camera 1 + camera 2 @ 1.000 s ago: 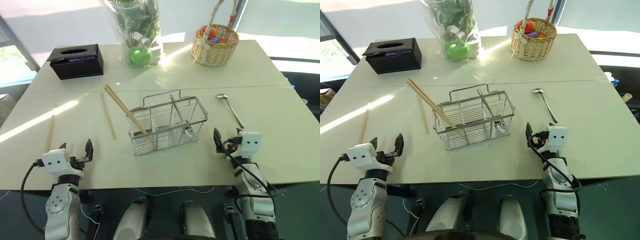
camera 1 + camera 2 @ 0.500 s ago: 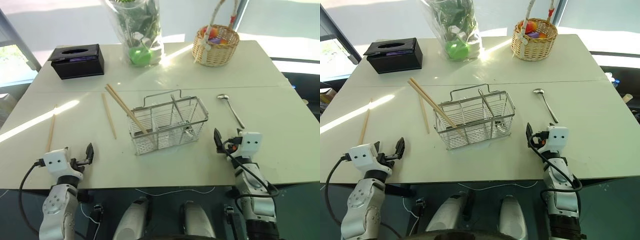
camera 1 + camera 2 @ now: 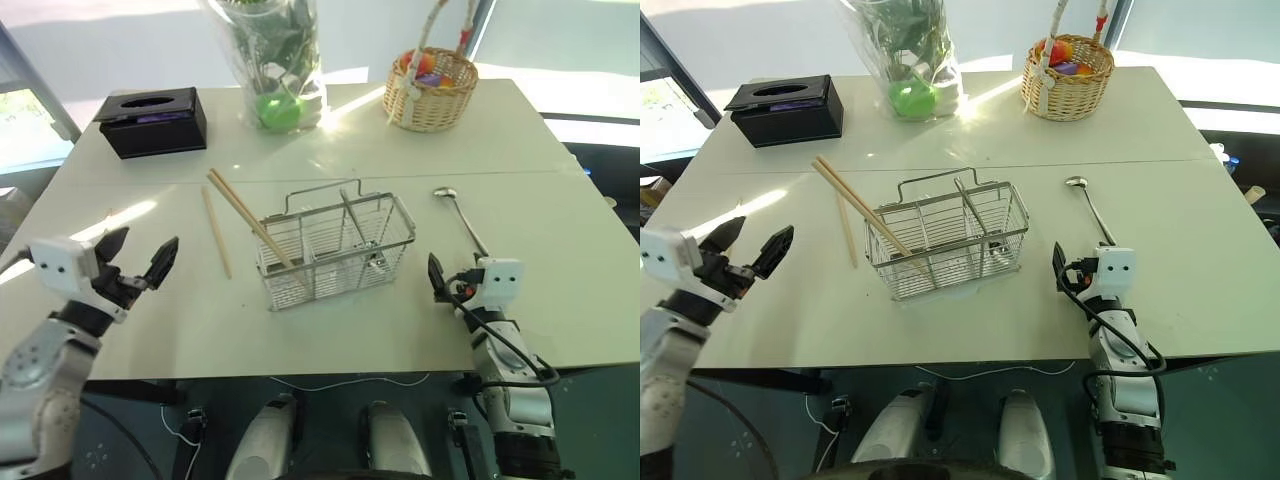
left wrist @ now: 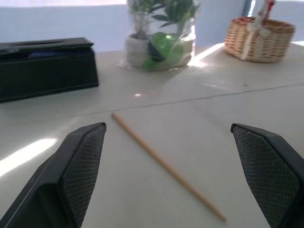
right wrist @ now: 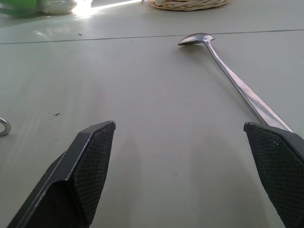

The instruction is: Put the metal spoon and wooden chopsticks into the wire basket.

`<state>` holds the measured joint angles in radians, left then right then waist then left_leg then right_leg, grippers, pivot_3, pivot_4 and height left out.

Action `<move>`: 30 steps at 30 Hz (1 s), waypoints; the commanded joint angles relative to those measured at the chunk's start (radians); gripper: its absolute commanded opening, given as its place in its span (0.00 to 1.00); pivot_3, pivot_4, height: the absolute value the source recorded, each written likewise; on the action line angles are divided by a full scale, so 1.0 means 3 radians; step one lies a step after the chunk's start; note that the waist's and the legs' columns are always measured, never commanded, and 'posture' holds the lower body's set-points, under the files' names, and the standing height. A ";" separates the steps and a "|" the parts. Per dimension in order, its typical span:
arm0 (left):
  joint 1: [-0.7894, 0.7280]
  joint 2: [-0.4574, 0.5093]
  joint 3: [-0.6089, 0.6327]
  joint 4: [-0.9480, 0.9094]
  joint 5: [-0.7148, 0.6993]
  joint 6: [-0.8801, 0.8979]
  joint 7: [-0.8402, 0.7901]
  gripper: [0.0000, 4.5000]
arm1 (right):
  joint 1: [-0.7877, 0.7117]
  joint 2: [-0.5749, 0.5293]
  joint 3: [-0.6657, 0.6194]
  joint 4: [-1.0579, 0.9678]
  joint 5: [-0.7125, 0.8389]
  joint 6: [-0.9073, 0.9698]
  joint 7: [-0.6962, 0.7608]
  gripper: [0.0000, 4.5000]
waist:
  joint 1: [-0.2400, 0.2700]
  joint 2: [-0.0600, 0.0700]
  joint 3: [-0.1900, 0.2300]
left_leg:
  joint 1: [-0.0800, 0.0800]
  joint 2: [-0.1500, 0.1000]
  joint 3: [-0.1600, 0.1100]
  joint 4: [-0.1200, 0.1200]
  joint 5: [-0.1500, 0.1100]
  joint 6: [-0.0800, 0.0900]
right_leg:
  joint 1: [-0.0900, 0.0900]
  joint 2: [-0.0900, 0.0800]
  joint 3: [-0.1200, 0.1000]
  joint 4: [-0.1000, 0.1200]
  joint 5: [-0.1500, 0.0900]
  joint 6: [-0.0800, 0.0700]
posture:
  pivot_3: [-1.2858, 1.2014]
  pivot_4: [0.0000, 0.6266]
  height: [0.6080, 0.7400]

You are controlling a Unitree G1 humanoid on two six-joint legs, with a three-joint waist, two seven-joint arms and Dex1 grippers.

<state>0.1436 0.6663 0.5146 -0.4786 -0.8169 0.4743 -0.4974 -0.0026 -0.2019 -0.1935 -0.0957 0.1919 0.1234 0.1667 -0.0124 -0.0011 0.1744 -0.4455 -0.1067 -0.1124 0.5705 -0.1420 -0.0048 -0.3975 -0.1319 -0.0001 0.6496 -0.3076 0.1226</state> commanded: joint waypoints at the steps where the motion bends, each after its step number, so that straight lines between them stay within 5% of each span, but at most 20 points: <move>1: 0.0036 0.0412 0.0288 -0.0245 -0.0754 0.0524 -0.0340 0.99 | -0.0033 -0.0039 -0.0064 -0.0066 0.0049 0.0012 0.0022 1.00 | -0.0004 0.0000 0.0002 | 0.0001 0.0000 0.0000 -0.0002 0.0000 0.0000 | 0.0000 0.0000 0.0002 -0.0001 0.0000 0.0000 | 0.52 0.24 1.00; 6: 0.0135 0.0988 0.0680 -0.0320 -0.1275 0.0925 -0.0882 0.99 | -0.0020 -0.0080 -0.0071 -0.0158 0.0094 0.0118 0.0060 1.00 | -0.0004 0.0000 0.0003 | 0.0007 -0.0001 0.0003 -0.0023 0.0002 -0.0002 | -0.0007 -0.0001 0.0004 -0.0007 0.0000 -0.0001 | 0.52 0.24 1.00; 11: 0.0070 0.1205 0.0815 -0.0267 -0.1340 0.1022 -0.1119 0.99 | 0.0003 -0.0105 -0.0093 -0.0286 0.0127 0.0248 0.0085 1.00 | -0.0004 0.0001 0.0004 | 0.0008 0.0001 0.0004 -0.0033 0.0003 -0.0004 | -0.0011 -0.0003 0.0005 -0.0007 0.0000 -0.0002 | 0.52 0.24 1.00; 23: -0.0088 0.1108 0.0461 -0.0306 -0.1183 0.0988 -0.1295 0.99 | -0.0298 -0.0694 -0.0287 -0.0890 0.0301 0.1479 0.0134 1.00 | -0.0003 0.0000 0.0011 | 0.0003 0.0001 0.0010 -0.0033 0.0004 -0.0004 | -0.0017 -0.0005 0.0011 -0.0011 0.0001 -0.0004 | 0.52 0.24 1.00; 30: -0.0164 0.0997 0.0337 -0.0366 -0.1112 0.0951 -0.1251 0.99 | -0.1012 -0.1223 -0.0190 -0.0775 0.0509 0.2423 0.0420 1.00 | -0.0001 -0.0001 0.0018 | 0.0000 0.0001 0.0014 -0.0031 0.0004 -0.0002 | -0.0016 -0.0006 0.0010 -0.0014 0.0002 -0.0004 | 0.52 0.24 1.00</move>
<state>0.1040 0.9680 0.6094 -0.5669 -1.1597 0.7768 -0.8763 -0.2903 -0.5571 -0.2540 -0.3221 0.3255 0.8170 0.2727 -0.0128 -0.0015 0.1798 -0.4457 -0.1060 -0.1083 0.5612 -0.1405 -0.0054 -0.4023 -0.1336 0.0026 0.6450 -0.3070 0.1216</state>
